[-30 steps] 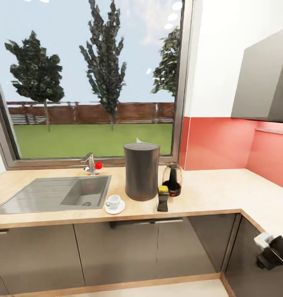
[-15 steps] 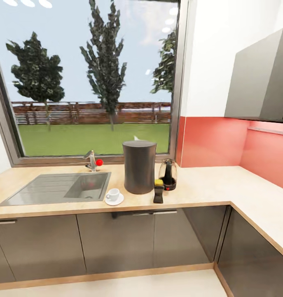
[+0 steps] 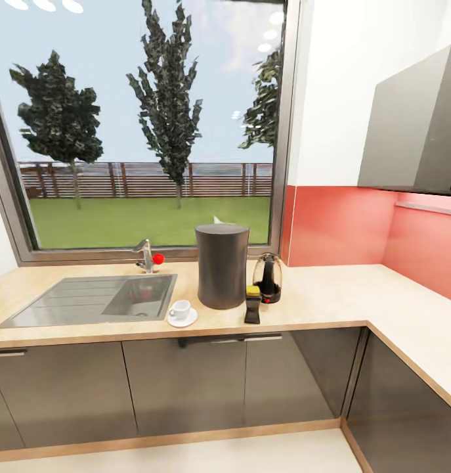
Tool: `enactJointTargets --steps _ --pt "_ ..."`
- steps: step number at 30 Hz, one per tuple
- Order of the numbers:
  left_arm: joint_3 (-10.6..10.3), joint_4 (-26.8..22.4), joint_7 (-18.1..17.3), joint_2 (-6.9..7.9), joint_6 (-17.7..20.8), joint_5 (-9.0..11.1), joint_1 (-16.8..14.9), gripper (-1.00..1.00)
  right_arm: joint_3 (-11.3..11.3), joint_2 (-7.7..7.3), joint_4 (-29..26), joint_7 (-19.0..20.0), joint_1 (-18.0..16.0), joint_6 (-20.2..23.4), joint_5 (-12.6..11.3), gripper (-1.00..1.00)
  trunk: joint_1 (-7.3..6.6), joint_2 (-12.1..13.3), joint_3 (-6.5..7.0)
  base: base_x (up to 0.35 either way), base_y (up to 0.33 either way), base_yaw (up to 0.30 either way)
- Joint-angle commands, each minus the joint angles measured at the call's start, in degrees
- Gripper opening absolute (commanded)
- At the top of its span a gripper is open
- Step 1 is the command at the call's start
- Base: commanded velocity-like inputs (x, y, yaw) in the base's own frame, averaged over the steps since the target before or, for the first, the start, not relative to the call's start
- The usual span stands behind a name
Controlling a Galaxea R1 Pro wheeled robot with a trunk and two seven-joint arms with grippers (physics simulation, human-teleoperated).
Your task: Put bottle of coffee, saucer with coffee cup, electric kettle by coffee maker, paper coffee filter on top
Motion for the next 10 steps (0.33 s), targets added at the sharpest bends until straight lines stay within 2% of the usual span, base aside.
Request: enactJointTargets --steps 1,10 --pt "-0.10 0.09 -0.49 0.01 -0.14 0.61 -0.03 1.00 -0.25 -0.02 0.04 0.13 -0.04 0.10 0.59 1.00 0.02 -0.03 -0.01 0.000 0.000 0.000" --pt "-0.13 0.09 -0.49 0.01 -0.14 0.61 -0.03 1.00 -0.25 -0.05 0.04 0.13 -0.04 0.07 0.59 1.00 0.02 -0.03 -0.01 0.000 0.000 0.000"
